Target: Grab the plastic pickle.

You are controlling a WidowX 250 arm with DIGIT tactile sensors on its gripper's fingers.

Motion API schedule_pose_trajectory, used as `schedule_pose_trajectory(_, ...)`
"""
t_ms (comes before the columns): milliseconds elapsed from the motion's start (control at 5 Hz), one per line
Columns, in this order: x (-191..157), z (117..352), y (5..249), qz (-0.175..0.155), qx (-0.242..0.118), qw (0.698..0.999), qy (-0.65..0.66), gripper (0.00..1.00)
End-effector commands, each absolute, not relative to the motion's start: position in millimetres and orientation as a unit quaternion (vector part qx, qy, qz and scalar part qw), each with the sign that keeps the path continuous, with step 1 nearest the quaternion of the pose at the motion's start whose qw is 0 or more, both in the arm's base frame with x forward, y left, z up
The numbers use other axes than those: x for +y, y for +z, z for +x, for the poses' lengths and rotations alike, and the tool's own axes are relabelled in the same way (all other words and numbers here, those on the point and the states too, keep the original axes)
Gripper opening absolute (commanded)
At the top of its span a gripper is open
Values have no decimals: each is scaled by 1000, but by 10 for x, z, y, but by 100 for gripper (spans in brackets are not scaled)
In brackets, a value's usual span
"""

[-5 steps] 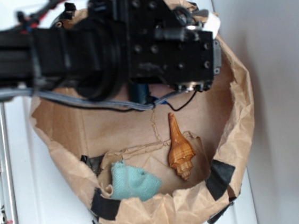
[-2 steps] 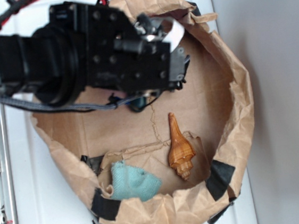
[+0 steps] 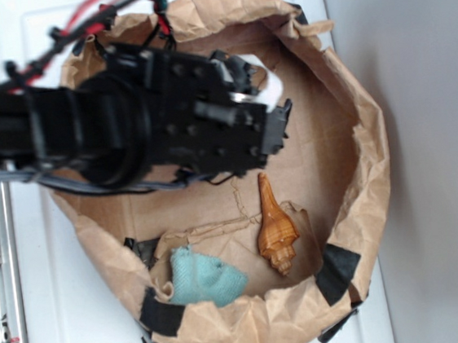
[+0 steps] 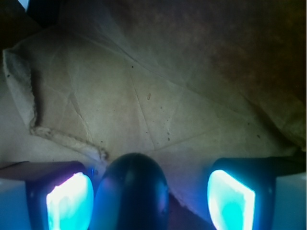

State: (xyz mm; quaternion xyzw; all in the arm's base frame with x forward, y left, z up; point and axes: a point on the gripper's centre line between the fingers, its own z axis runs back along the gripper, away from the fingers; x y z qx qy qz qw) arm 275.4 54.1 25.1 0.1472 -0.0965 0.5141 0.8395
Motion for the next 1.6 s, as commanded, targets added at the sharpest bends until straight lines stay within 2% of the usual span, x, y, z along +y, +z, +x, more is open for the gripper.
schedule_pose_trajectory(0, 567, 2783, 245, 166, -114, 825, 529, 0)
schedule_pose_trajectory(400, 589, 2780, 302, 160, -114, 825, 529, 0)
schedule_pose_trajectory(800, 627, 2721, 730, 99, -98, 848, 511, 0)
schedule_pose_trajectory(1000, 673, 2716, 1050, 71, -72, 854, 510, 0)
schedule_pose_trajectory(1200, 727, 2664, 1257, 44, -60, 873, 482, 0)
schedule_pose_trajectory(1400, 794, 2478, 1457, -3, -93, 888, 451, 0)
